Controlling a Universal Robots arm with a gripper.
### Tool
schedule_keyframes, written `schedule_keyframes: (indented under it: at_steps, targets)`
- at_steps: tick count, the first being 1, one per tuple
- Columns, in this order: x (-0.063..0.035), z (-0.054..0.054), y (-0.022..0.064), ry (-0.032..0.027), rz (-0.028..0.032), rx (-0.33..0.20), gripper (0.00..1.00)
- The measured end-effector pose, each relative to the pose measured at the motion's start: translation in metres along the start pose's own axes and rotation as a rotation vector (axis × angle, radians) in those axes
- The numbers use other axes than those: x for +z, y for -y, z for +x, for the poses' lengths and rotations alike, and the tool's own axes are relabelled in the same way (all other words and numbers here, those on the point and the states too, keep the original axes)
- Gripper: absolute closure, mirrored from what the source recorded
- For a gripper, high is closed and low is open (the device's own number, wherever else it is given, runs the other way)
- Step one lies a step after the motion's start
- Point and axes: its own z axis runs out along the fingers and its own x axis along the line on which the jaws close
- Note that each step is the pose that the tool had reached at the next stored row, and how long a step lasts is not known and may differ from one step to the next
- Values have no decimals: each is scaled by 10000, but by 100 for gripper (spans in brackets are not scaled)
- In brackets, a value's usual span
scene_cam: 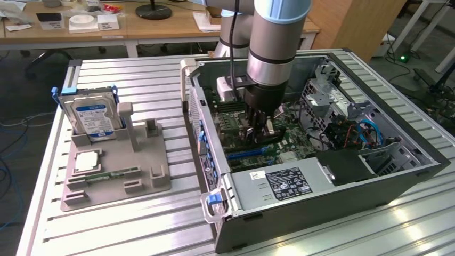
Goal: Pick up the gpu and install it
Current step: 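Insert the gpu into the slot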
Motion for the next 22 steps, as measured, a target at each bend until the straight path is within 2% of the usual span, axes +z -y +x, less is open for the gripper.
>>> schedule_keyframes:
  at_steps: [6, 22]
  targets:
    - [7, -1, 14, -1, 2, 1, 72]
    - [102, -4, -4, -3, 2, 1, 72]
